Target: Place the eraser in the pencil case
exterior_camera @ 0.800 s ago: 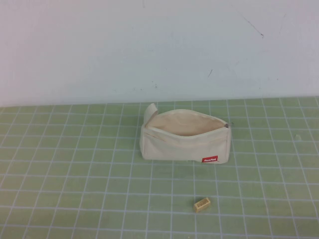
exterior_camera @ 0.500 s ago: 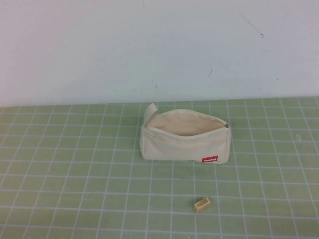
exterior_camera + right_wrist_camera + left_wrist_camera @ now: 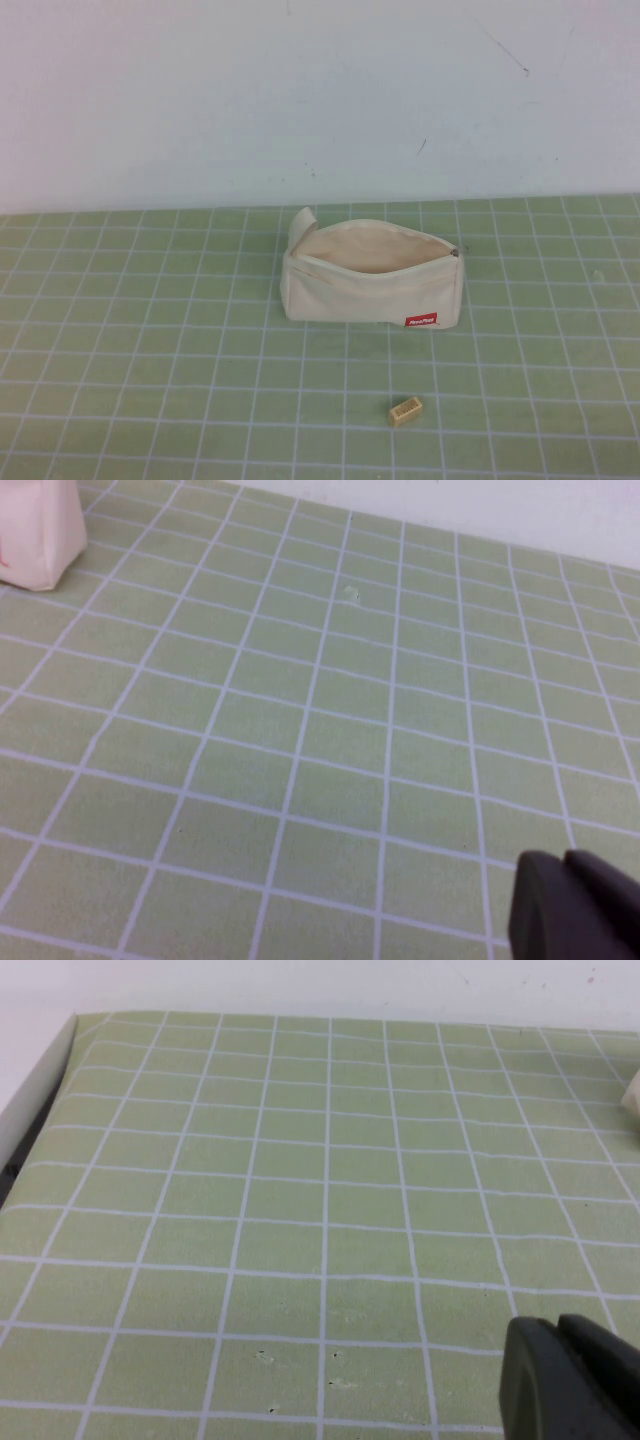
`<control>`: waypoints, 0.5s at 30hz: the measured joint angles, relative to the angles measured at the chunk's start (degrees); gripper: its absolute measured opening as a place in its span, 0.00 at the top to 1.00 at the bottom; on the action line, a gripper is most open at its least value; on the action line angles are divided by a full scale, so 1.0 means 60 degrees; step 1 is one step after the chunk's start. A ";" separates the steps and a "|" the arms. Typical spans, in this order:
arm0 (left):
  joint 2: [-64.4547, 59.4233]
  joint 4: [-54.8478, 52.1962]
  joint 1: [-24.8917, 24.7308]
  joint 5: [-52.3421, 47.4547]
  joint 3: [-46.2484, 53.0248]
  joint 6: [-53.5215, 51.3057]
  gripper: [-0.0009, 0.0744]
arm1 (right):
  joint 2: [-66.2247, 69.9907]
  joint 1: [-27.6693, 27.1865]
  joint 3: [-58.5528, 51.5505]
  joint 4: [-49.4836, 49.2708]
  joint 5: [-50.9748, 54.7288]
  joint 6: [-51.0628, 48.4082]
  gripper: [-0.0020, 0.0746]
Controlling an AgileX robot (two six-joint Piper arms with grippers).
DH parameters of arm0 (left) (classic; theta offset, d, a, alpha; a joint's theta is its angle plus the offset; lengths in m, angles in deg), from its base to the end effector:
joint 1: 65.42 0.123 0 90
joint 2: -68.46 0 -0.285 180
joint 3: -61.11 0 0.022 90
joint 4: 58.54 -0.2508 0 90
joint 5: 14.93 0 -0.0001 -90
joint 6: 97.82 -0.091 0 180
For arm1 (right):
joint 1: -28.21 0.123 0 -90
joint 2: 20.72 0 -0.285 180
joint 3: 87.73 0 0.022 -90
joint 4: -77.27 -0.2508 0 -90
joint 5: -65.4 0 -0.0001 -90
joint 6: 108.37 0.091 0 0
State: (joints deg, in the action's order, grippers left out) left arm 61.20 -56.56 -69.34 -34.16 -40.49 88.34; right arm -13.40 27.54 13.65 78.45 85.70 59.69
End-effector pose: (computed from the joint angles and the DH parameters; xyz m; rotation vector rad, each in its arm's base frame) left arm 0.0534 -0.0047 0.1765 -0.0577 1.8324 -0.1571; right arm 0.0533 -0.0013 0.1735 -0.1953 1.8474 -0.1730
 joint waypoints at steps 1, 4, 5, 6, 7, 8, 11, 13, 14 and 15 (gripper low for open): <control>0.0000 0.0000 0.0000 0.0000 0.0000 0.0000 0.99 | 0.0000 0.0000 0.0000 0.0000 0.0000 0.0000 0.97; 0.0000 0.0000 0.0000 0.0000 0.0000 0.0000 0.99 | 0.0000 0.0000 0.0000 0.0000 0.0000 0.0000 0.97; 0.0000 0.0000 0.0000 0.0000 0.0000 0.0000 0.99 | 0.0000 0.0000 0.0000 0.0000 0.0000 0.0000 0.97; 0.0000 0.0000 0.0000 0.0000 0.0000 0.0000 0.99 | 0.0000 0.0000 0.0000 0.0000 0.0000 0.0000 0.97; 0.0000 0.0000 0.0000 0.0000 0.0000 0.0000 0.99 | 0.0000 0.0000 0.0000 0.0000 0.0000 0.0000 0.97; 0.0000 0.0000 0.0000 0.0000 0.0000 0.0000 0.99 | 0.0000 0.0000 0.0000 0.0000 -0.0017 0.0000 0.97; 0.0000 0.0000 0.0000 0.0000 0.0000 0.0000 0.99 | 0.0000 0.0000 0.0000 0.0000 -0.0052 0.0000 0.97; 0.0000 0.0000 0.0000 0.0000 0.0000 0.0000 0.99 | 0.0000 0.0000 -0.0017 0.0000 -0.0259 0.0000 0.97; 0.0000 0.0000 0.0000 0.0000 0.0000 0.0000 0.99 | 0.0000 0.0000 -0.0037 0.0000 -0.0395 0.0000 0.97; 0.0000 0.0000 0.0000 0.0000 0.0000 0.0000 0.99 | 0.0000 0.0000 -0.0037 0.0000 -0.0701 -0.0007 0.97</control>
State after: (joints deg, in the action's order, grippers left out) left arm 61.20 -56.56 -69.34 -34.16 -40.49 88.34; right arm -13.40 27.54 13.43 78.45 81.50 59.65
